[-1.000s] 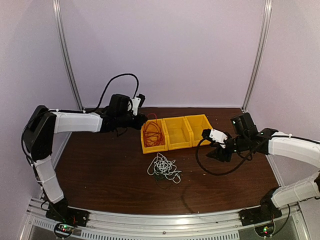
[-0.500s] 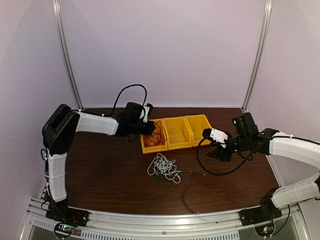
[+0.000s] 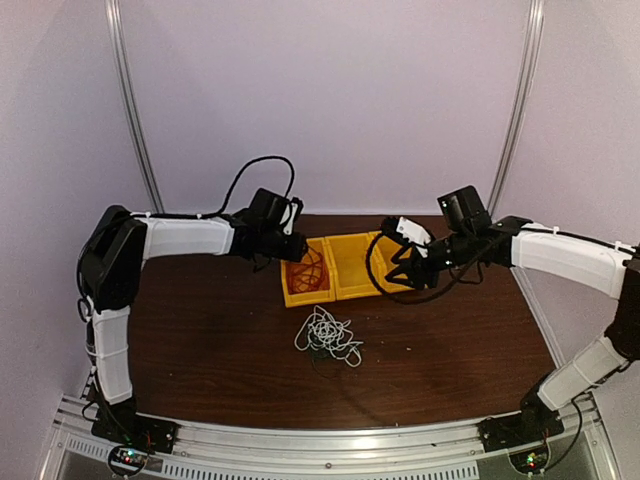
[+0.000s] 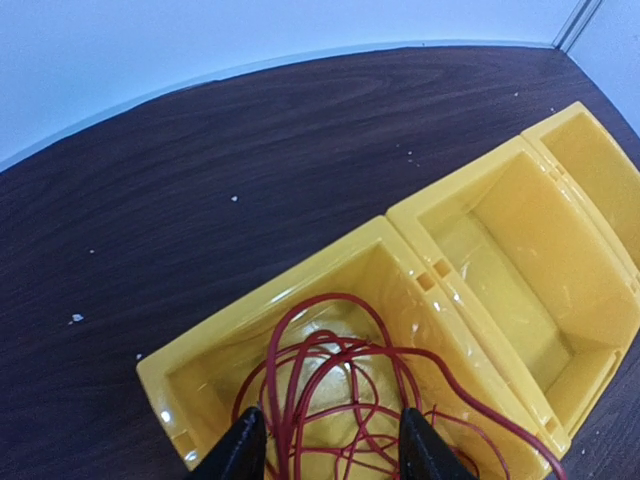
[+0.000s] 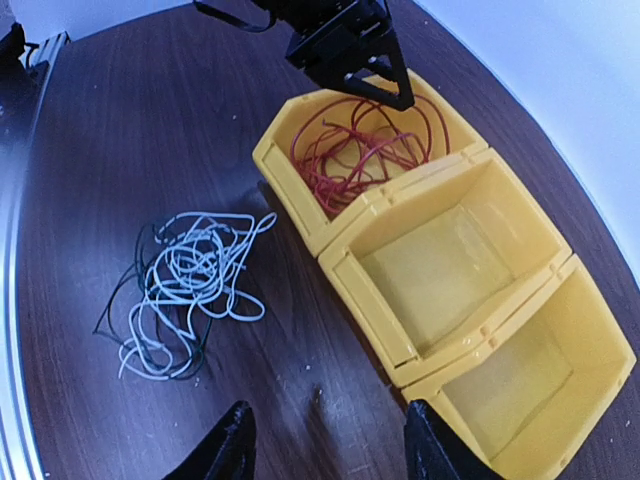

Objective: Untangle the cables
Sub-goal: Place the untangled cable in the bin, then adjust the untangled cable in the bin.

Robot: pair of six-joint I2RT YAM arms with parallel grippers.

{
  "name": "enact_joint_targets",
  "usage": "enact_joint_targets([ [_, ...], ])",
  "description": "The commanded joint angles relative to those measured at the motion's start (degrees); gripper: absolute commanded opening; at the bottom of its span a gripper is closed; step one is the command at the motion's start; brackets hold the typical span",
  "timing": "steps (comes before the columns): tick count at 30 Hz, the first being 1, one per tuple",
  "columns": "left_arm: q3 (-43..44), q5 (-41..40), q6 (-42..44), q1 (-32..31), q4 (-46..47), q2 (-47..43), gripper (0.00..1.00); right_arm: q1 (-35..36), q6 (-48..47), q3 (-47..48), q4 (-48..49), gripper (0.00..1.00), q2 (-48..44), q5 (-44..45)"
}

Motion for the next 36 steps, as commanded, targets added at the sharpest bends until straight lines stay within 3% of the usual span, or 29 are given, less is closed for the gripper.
enact_joint_targets([
  [1, 0.4, -5.2, 4.8, 0.2, -6.3, -10.3, 0.49, 1.6, 3.4, 10.1, -2.5, 0.51, 8.8, -5.7],
  [5, -0.8, -8.5, 7.6, 1.5, -10.7, -17.2, 0.58, 4.7, 5.1, 17.9, -2.2, 0.51, 16.4, -4.2],
  [10, -4.1, -2.0, 5.2, 5.1, -11.6, -24.4, 0.59, 7.2, 6.4, 28.6, -4.0, 0.51, 26.3, -2.2],
  [16, -15.0, 0.4, 4.7, 5.8, -1.2, -34.9, 0.59, 8.0, 8.6, 40.1, -7.6, 0.48, 37.9, -0.2],
  [20, -22.8, 0.5, 5.6, 7.4, 5.0, -39.0, 0.59, 7.9, 10.3, 47.0, -9.7, 0.33, 43.6, 2.1],
  [25, -21.3, 5.5, 3.7, 9.1, 2.9, -38.7, 0.59, 8.1, 10.9, 50.3, -9.6, 0.03, 47.1, 2.3],
  [32, -21.6, 10.4, 1.4, 10.8, 3.6, -39.1, 0.58, 8.6, 11.4, 54.8, -11.4, 0.0, 51.8, 1.8],
  [36, -22.1, 9.1, 2.2, 10.9, 3.9, -39.9, 0.58, 9.0, 10.8, 54.3, -12.6, 0.0, 48.6, 3.1],
])
